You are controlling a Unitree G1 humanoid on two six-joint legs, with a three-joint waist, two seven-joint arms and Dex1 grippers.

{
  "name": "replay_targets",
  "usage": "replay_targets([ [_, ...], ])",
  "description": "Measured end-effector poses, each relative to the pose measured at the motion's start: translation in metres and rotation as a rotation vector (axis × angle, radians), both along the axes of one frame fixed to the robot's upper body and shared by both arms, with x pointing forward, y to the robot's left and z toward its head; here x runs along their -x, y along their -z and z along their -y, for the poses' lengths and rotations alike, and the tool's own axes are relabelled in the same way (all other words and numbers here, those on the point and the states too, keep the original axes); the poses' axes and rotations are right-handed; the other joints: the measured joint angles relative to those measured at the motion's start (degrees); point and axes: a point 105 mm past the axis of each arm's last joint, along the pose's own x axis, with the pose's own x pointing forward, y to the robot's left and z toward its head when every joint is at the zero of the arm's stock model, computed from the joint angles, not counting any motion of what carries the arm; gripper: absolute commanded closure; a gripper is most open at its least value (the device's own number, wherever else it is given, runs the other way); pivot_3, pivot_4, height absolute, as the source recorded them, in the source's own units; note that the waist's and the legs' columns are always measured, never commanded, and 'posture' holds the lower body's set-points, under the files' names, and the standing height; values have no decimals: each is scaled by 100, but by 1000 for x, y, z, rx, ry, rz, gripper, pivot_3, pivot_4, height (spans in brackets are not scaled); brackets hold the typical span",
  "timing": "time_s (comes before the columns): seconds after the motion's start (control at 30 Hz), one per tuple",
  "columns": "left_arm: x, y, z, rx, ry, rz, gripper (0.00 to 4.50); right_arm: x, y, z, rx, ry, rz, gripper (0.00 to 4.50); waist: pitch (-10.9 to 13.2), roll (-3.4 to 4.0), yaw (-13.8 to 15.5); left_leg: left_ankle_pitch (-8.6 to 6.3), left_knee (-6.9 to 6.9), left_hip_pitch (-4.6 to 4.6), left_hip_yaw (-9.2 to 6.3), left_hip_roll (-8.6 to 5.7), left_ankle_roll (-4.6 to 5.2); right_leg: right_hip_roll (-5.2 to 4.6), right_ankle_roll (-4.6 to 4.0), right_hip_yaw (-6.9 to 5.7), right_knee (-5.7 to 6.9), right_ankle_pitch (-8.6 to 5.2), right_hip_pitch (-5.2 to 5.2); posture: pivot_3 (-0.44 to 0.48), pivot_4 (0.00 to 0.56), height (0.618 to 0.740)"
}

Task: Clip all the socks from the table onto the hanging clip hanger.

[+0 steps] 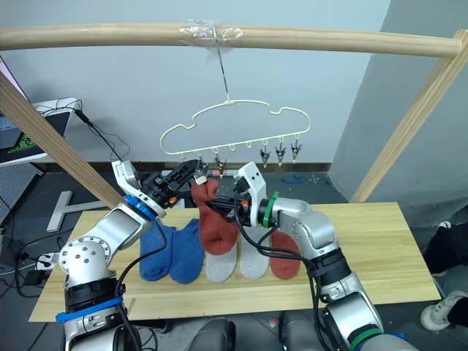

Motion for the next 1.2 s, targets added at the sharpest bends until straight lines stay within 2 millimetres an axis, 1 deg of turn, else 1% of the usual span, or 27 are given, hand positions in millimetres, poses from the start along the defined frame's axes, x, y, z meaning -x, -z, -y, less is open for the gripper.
replay_targets([
  [0.27,1,-2,0,-23,-8,22,4268,-2,-1,-2,-3,3,10,4486,1,1,1,-1,-1,-9,-1,0,-1,0,-1,0,-3,1,-8,52,196,740],
  [0.33,1,-1,0,-24,-7,26,3545,-2,-1,-3,-3,2,10,4500,1,1,2,-1,0,-15,0,0,-1,0,-3,1,-2,2,-14,52,196,740],
  [0.37,1,-1,0,-23,-9,27,3350,-2,-1,-3,-2,2,10,4500,1,1,2,-1,0,-18,-1,0,-1,0,-4,0,-2,2,-17,52,196,740],
  [0.53,2,-2,-2,-32,-12,32,1756,-3,1,-2,12,14,14,4500,1,1,4,2,6,-65,-5,1,-4,0,-26,-4,6,16,-60,53,199,740],
  [0.57,2,-3,-3,-34,-12,33,1496,-3,2,-2,13,16,14,4500,1,1,6,2,6,-69,-7,1,-4,0,-28,-5,5,17,-64,53,199,740],
  [0.63,4,-3,-5,-45,-15,33,849,-3,1,-3,11,16,14,4500,1,1,6,1,5,-73,-8,1,-4,0,-29,-6,3,17,-67,53,199,740],
  [0.67,5,-3,-6,-52,-16,35,457,-3,1,-3,10,16,13,4500,1,1,4,1,4,-74,-8,1,-4,-1,-29,-5,3,18,-68,53,199,740],
  [0.7,6,-4,-7,-57,-15,38,175,-2,1,-4,11,16,13,4500,1,1,4,1,4,-75,-8,1,-4,-1,-29,-6,3,18,-69,53,199,740],
  [0.73,7,-4,-9,-61,-15,38,26,-2,1,-5,11,17,14,4500,1,1,4,1,4,-76,-9,1,-4,-1,-29,-7,2,18,-69,53,199,740],
  [0.8,10,-3,-11,-69,-9,33,26,-2,2,-6,12,24,16,4500,1,2,4,1,4,-76,-10,1,-4,-1,-29,-7,2,17,-69,53,199,740],
  [0.9,21,-1,-19,-122,4,26,0,-3,2,-6,12,32,19,3684,2,4,-14,1,3,-75,-8,2,-4,-1,-29,-5,2,17,-70,57,202,740],
  [0.97,27,1,-25,-160,3,18,0,-3,4,-5,16,34,14,3003,4,7,-9,1,3,-75,-10,2,-4,-1,-29,-7,3,17,-70,57,202,740],
  [1.07,33,3,-28,-181,11,17,0,-1,6,-6,23,29,12,1991,5,6,-3,1,4,-76,-11,1,-4,-1,-29,-9,3,17,-70,57,202,740],
  [1.1,34,4,-29,-187,10,12,0,-1,7,-7,25,26,11,1569,5,7,0,1,5,-76,-11,1,-4,-1,-29,-9,3,17,-70,57,202,740],
  [1.2,36,8,-31,-196,7,-2,0,0,11,-7,30,28,-2,516,5,6,3,1,5,-75,-9,1,-4,-1,-29,-8,2,17,-69,69,200,740],
])
